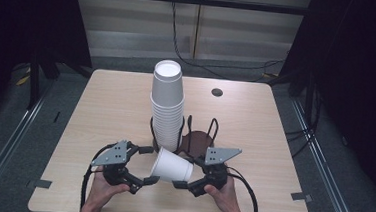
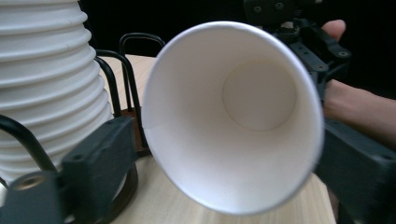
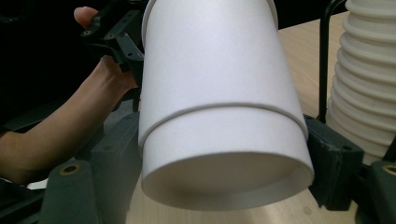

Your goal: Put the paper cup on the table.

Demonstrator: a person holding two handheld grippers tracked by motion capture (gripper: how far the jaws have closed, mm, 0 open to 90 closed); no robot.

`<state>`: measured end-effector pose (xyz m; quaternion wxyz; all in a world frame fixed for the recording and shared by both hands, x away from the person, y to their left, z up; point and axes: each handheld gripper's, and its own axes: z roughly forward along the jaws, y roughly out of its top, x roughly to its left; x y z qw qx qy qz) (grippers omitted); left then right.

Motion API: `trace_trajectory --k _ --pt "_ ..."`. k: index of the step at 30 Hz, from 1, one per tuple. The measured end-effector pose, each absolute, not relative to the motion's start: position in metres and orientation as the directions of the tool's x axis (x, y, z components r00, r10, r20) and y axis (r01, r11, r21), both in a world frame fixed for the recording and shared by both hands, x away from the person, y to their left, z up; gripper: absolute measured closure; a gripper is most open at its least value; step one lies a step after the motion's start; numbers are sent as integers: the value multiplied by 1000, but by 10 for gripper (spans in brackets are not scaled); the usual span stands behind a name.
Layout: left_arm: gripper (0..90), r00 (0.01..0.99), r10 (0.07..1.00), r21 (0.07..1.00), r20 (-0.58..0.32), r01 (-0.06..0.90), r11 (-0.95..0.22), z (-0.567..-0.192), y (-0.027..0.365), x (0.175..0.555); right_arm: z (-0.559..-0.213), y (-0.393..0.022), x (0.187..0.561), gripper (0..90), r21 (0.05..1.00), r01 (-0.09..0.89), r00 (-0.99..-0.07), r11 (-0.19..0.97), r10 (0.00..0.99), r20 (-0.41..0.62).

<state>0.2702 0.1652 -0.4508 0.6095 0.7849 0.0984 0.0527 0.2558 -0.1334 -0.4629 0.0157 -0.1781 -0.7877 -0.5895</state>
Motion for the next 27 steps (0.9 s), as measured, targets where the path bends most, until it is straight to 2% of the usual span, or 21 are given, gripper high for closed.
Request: trace_trajectory --k 2,7,27 --pt "27 975 220 965 -34 89 -246 -450 163 271 -463 -133 256 234 925 295 -938 241 257 233" --pt "2 979 201 968 -42 90 -236 -451 159 272 -462 -132 255 234 926 291 -941 242 248 231" --pt "12 987 144 968 -73 105 -229 -456 147 277 -459 -127 256 234 920 276 -948 279 237 212"
